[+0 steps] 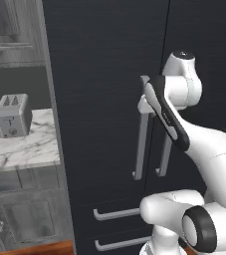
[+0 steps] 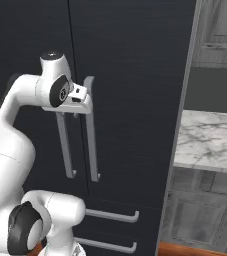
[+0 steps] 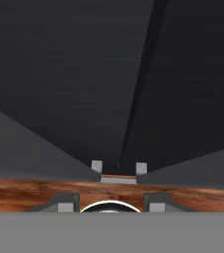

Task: Retrieve the kiwi and peach from the fridge and place them into the bowl on the dining table.

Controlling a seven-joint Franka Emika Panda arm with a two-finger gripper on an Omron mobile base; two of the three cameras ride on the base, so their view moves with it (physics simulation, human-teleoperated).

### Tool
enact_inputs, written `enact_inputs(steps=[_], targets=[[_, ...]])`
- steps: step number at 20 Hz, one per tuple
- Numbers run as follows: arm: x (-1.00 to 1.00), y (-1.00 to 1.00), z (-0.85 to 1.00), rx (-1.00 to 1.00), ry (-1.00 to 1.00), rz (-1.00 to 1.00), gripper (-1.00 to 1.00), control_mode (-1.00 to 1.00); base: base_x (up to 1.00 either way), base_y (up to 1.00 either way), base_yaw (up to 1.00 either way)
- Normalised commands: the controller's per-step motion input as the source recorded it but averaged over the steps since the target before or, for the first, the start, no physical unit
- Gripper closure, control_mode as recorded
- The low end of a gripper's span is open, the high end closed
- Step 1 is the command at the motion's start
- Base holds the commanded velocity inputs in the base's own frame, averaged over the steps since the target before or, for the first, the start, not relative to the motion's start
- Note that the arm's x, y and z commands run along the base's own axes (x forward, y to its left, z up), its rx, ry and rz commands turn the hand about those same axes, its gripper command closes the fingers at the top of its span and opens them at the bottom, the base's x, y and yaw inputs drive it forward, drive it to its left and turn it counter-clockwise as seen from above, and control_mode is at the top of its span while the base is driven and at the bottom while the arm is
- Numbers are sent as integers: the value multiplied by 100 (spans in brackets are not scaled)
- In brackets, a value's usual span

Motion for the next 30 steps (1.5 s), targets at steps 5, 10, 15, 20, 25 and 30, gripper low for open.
enact_inputs(steps=[5, 10, 15, 20, 25, 30], targets=[[-50, -3, 0, 0, -5, -2, -100, -100, 0, 0, 0], [-84, -3, -1, 0, -17, -2, -100, -100, 0, 0, 0], [-67, 0, -21, 0, -18, -1, -100, -100, 0, 0, 0], [-61, -5, -26, 1, -17, -1, -100, -100, 0, 0, 0], [-44, -3, -16, 0, -10, -1, -100, 100, -11, 0, 0], [0, 0, 0, 0, 0, 0, -100, 100, -57, 0, -3]])
